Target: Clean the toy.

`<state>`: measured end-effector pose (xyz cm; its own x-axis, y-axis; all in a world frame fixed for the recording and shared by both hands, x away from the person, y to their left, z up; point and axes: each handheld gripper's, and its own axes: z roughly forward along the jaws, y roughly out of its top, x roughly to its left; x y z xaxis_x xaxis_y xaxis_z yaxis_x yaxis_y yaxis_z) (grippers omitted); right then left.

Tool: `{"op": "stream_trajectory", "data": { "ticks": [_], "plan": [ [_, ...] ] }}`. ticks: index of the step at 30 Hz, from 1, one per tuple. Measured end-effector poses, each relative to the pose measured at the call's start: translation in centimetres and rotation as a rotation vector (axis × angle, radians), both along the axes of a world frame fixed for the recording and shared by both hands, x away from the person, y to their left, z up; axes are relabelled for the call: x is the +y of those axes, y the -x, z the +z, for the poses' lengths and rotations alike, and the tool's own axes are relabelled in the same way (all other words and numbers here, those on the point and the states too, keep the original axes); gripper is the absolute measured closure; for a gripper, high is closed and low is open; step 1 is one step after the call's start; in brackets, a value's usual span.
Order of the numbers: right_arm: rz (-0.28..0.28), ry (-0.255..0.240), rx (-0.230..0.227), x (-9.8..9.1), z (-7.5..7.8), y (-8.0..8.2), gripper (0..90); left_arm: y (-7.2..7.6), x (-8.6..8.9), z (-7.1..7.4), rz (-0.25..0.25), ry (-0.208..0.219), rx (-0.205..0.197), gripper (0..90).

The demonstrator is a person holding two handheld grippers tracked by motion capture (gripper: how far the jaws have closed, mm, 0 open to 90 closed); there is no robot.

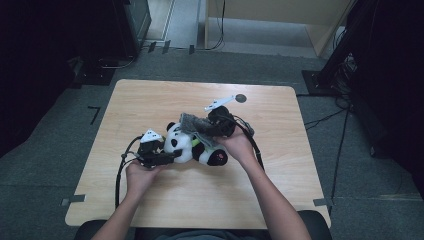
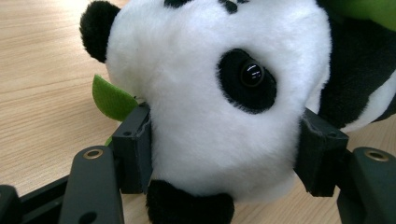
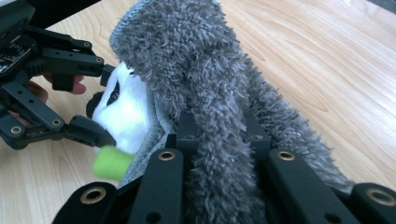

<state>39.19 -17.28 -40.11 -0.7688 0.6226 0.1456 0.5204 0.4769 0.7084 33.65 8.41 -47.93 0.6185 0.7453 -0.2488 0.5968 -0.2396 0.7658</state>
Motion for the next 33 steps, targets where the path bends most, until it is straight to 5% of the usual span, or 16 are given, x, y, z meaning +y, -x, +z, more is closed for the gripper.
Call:
{"op": "stream_trajectory", "data": {
  "ticks": [13, 33],
  "plan": [
    [-0.044, -0.02, -0.022, -3.1, -0.4, 1.6, 76.0, -0.1, 0.1, 0.0, 0.0, 0.004, 0.006, 32.9],
    [-0.106, -0.01, 0.019, -8.2, -2.7, 3.7, 76.0, -0.2, 0.3, -0.1, -0.012, 0.011, -0.001, 32.5]
  ]
}}
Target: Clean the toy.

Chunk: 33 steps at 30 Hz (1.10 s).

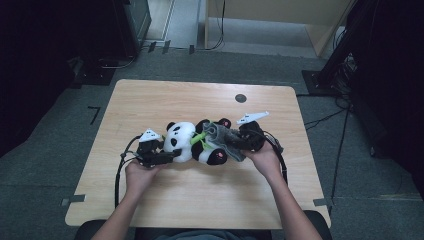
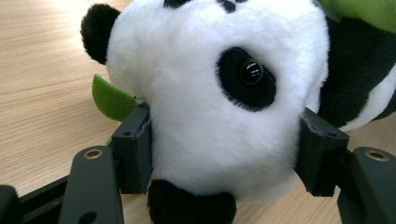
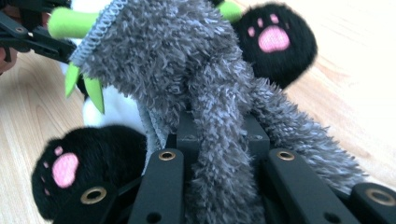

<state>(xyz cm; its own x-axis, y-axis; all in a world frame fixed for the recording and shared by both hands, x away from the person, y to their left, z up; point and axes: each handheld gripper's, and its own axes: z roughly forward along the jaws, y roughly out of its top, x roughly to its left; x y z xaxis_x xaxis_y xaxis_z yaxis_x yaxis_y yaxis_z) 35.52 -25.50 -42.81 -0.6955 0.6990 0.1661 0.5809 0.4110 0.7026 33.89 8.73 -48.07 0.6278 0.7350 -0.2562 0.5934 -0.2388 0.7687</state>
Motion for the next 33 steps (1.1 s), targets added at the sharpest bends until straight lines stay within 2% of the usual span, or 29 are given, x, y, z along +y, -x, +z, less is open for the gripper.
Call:
{"op": "stream_trajectory", "data": {
  "ticks": [11, 12, 15, 17, 18, 20, 22, 24, 25, 29, 30, 33],
  "plan": [
    [-0.039, 0.012, 0.034, -1.6, -1.2, 0.4, 76.0, 0.0, 0.0, 0.0, 0.001, 0.004, 0.002, 32.6],
    [-0.043, -0.007, 0.043, -1.9, -1.0, 0.6, 76.1, 0.0, 0.0, 0.0, 0.001, 0.005, 0.001, 32.5],
    [-0.035, -0.031, 0.021, -1.9, -0.4, 0.9, 76.4, 0.0, 0.0, 0.1, 0.003, 0.003, -0.001, 32.4],
    [-0.019, -0.065, 0.002, -1.6, 0.6, 1.1, 76.6, 0.1, 0.0, 0.1, 0.007, 0.007, -0.001, 32.3],
    [-0.006, -0.084, -0.025, -1.1, 1.6, 1.2, 76.7, 0.1, 0.0, 0.2, 0.011, 0.013, -0.004, 32.1],
    [-0.002, -0.09, -0.034, -0.9, 2.0, 1.3, 76.7, 0.1, 0.0, 0.2, 0.011, 0.011, -0.007, 32.1],
    [0.035, -0.11, -0.073, 0.7, 3.6, 1.1, 76.6, 0.2, -0.1, 0.2, 0.01, 0.004, -0.017, 32.1],
    [0.044, -0.112, -0.078, 1.2, 3.9, 1.1, 76.6, 0.2, -0.1, 0.3, 0.008, 0.002, -0.022, 32.1],
    [0.067, -0.113, -0.086, 2.3, 4.4, 0.8, 76.5, 0.2, -0.1, 0.3, 0.009, 0.002, -0.021, 32.1],
    [0.129, -0.097, -0.084, 5.4, 4.8, -0.3, 76.3, 0.2, -0.2, 0.3, 0.013, 0.005, -0.023, 32.1],
    [0.147, -0.084, -0.081, 6.7, 4.7, -0.7, 76.2, 0.2, -0.2, 0.3, 0.011, 0.002, -0.024, 32.1],
    [0.171, -0.051, -0.068, 8.4, 4.3, -1.3, 75.8, 0.3, -0.2, 0.3, 0.01, 0.0, -0.023, 32.1]
  ]
}}
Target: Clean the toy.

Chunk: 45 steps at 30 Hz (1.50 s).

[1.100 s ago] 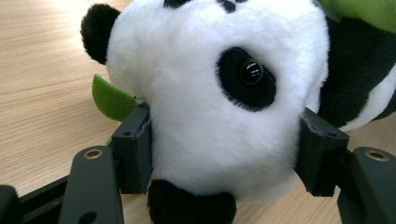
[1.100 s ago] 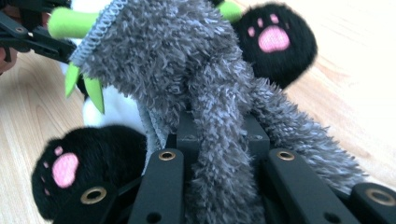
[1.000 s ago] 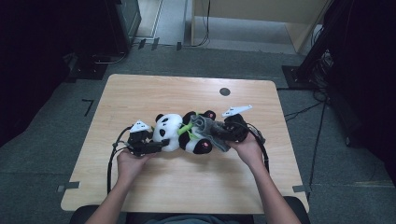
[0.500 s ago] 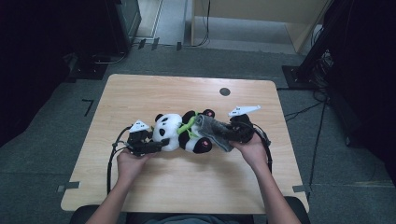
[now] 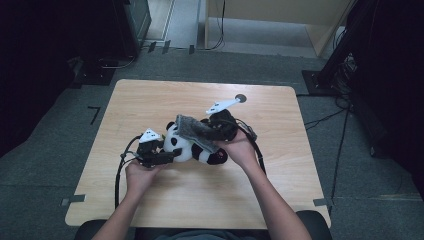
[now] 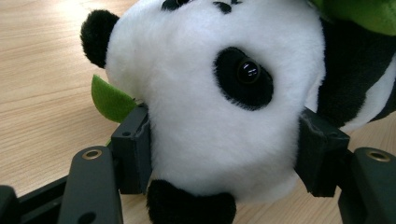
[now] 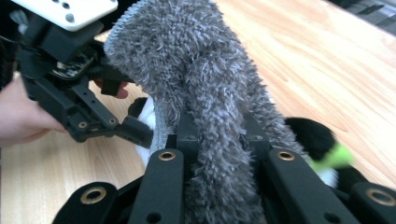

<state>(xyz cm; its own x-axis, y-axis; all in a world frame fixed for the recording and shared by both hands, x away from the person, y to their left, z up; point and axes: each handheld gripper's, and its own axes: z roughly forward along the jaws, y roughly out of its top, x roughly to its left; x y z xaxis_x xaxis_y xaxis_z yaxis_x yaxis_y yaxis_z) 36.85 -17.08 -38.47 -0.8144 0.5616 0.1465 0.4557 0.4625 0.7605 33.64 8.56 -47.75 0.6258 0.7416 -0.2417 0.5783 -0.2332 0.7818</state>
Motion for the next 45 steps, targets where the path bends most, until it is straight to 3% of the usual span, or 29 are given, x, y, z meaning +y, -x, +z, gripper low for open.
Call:
{"op": "stream_trajectory", "data": {
  "ticks": [3, 5, 6, 11, 14, 17, 18, 20, 25, 30, 35, 38, 45],
  "plan": [
    [0.017, 0.02, 0.01, 1.3, -0.6, -0.5, 71.6, -0.1, 0.1, -0.1, 0.0, 0.002, 0.006, 32.1],
    [0.012, 0.017, -0.016, 1.9, -0.9, -0.8, 59.5, -0.1, 0.1, 0.0, 0.001, 0.003, 0.006, 32.2],
    [0.004, 0.013, -0.02, 2.0, -1.1, -1.0, 58.9, -0.1, 0.1, 0.0, 0.002, 0.004, 0.006, 32.2],
    [0.009, 0.011, -0.022, 3.2, -1.3, -1.1, 74.6, -0.1, 0.0, 0.0, 0.006, 0.003, 0.005, 32.4],
    [0.048, 0.003, -0.043, 4.2, -1.0, -0.3, 75.2, 0.0, 0.0, 0.0, 0.009, 0.003, 0.001, 32.5],
    [0.099, 0.087, -0.038, 5.3, -1.8, 0.2, 75.3, -0.1, 0.1, -0.1, 0.013, 0.007, 0.02, 32.6],
    [0.111, 0.095, -0.045, 5.4, -2.1, 0.4, 75.4, -0.1, 0.1, -0.2, 0.013, 0.006, 0.019, 32.6],
    [0.118, 0.082, -0.046, 5.0, -2.4, 0.5, 75.8, -0.1, 0.1, -0.2, 0.013, 0.003, 0.018, 33.0],
    [0.123, 0.057, 0.0, 3.0, -2.7, 0.9, 76.5, -0.2, 0.1, -0.1, 0.009, 0.002, 0.025, 33.9],
    [0.121, 0.036, 0.008, 0.7, -2.4, 1.5, 77.0, -0.3, 0.1, -0.1, 0.012, 0.008, 0.029, 34.2],
    [0.079, 0.093, 0.0, -1.6, -2.3, 2.2, 77.2, -0.4, 0.3, -0.2, 0.013, 0.016, 0.036, 34.2],
    [0.062, 0.045, 0.022, -3.3, -2.7, 2.1, 77.4, -0.3, 0.2, -0.2, 0.013, 0.013, 0.031, 34.2],
    [0.02, 0.026, 0.013, -5.3, -2.9, 2.1, 77.3, -0.4, 0.3, -0.2, 0.012, 0.017, 0.035, 34.2]
  ]
}}
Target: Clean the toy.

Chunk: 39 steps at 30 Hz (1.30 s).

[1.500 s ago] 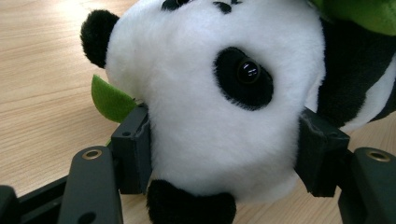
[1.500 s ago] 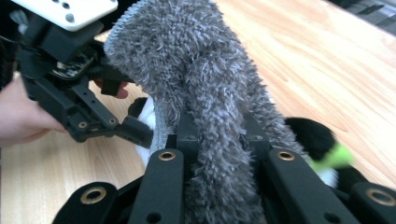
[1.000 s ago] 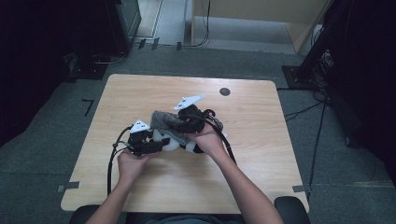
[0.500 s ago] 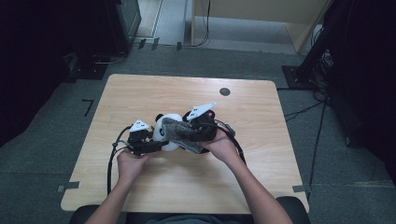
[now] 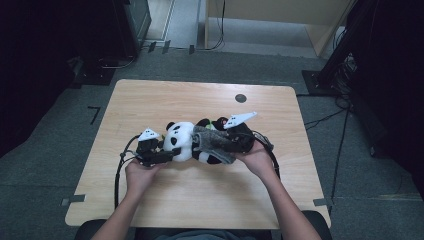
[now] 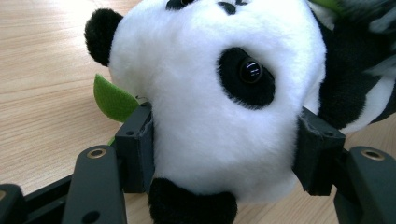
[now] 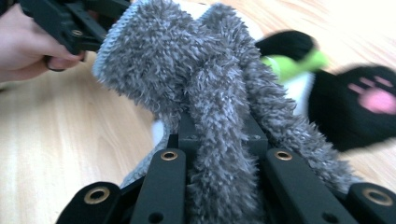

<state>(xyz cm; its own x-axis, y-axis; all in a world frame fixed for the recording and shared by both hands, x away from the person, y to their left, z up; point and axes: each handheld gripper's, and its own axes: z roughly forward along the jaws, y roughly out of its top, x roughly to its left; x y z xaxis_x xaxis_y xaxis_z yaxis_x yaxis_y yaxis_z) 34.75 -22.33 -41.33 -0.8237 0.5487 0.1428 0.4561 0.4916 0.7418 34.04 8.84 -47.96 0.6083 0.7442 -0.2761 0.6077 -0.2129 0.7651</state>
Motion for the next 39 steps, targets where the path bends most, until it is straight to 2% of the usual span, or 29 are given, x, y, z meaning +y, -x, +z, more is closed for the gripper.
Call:
{"op": "stream_trajectory", "data": {
  "ticks": [4, 5, 6, 10, 11, 13, 17, 18, 20, 22, 23, 25, 26, 28, 29, 30, 33, 34, 35, 36, 37, 39],
  "plan": [
    [-0.047, 0.0, 0.015, -1.5, -0.2, -0.1, 77.4, 0.0, 0.0, 0.0, -0.001, -0.004, -0.003, 34.2],
    [-0.063, -0.012, 0.034, -2.1, -0.6, -0.2, 77.4, 0.0, 0.0, 0.0, 0.0, -0.003, -0.003, 34.2],
    [-0.089, 0.002, 0.044, -2.8, -1.1, -0.3, 77.5, 0.0, 0.0, 0.0, 0.0, -0.005, -0.003, 34.1],
    [-0.126, 0.012, 0.061, -3.6, -2.1, -0.4, 77.6, 0.1, 0.0, 0.0, -0.002, -0.007, -0.008, 34.1],
    [-0.135, -0.022, 0.078, -4.0, -2.3, -0.4, 77.6, 0.1, 0.0, 0.0, -0.002, -0.008, -0.01, 34.1],
    [-0.136, -0.022, 0.071, -4.0, -2.2, -0.3, 77.6, 0.1, 0.0, 0.0, -0.002, -0.007, -0.01, 34.0],
    [-0.133, -0.042, 0.042, -3.7, -0.6, -0.2, 77.6, 0.1, 0.0, 0.0, -0.002, -0.007, -0.011, 34.0],
    [-0.133, -0.042, 0.042, -3.7, -0.6, -0.2, 77.6, 0.1, 0.0, 0.0, -0.002, -0.007, -0.011, 33.9],
    [-0.122, -0.072, 0.017, -3.4, 0.6, -0.1, 77.6, 0.2, -0.1, 0.0, -0.001, -0.008, -0.015, 33.9],
    [-0.118, -0.088, -0.005, -3.0, 1.5, 0.0, 77.6, 0.3, -0.1, 0.1, 0.0, -0.011, -0.02, 33.9],
    [-0.106, -0.093, -0.028, -2.2, 2.5, -0.1, 77.6, 0.3, -0.2, 0.1, -0.001, -0.014, -0.022, 34.0],
    [-0.098, -0.097, -0.037, -1.8, 2.8, -0.2, 77.6, 0.3, -0.2, 0.1, -0.001, -0.014, -0.022, 34.0],
    [-0.088, -0.106, -0.054, -0.7, 3.6, -0.7, 77.5, 0.3, -0.2, 0.1, -0.001, -0.015, -0.024, 33.9],
    [-0.084, -0.108, -0.052, -0.2, 3.8, -0.8, 77.5, 0.3, -0.2, 0.2, -0.001, -0.016, -0.025, 33.9],
    [-0.065, -0.109, -0.065, 1.3, 4.3, -1.4, 77.5, 0.4, -0.2, 0.2, -0.001, -0.015, -0.027, 33.9],
    [-0.065, -0.109, -0.065, 1.3, 4.3, -1.4, 77.5, 0.4, -0.2, 0.2, -0.001, -0.015, -0.027, 33.9],
    [-0.039, -0.083, -0.072, 3.6, 4.4, -2.2, 77.4, 0.4, -0.2, 0.2, -0.002, -0.016, -0.031, 33.8],
    [-0.018, -0.059, -0.062, 5.1, 4.1, -2.7, 77.2, 0.4, -0.3, 0.2, -0.002, -0.015, -0.031, 33.7],
    [-0.018, -0.059, -0.062, 5.1, 4.1, -2.7, 77.2, 0.4, -0.3, 0.2, -0.002, -0.014, -0.031, 33.7],
    [0.001, -0.037, -0.051, 6.7, 3.7, -3.0, 77.1, 0.4, -0.3, 0.2, -0.002, -0.015, -0.034, 33.7],
    [0.001, -0.037, -0.051, 6.7, 3.7, -3.0, 77.1, 0.4, -0.3, 0.2, -0.002, -0.015, -0.034, 33.6],
    [0.023, -0.01, -0.041, 8.3, 2.9, -3.3, 76.8, 0.5, -0.3, 0.3, -0.004, -0.018, -0.039, 33.6]
  ]
}}
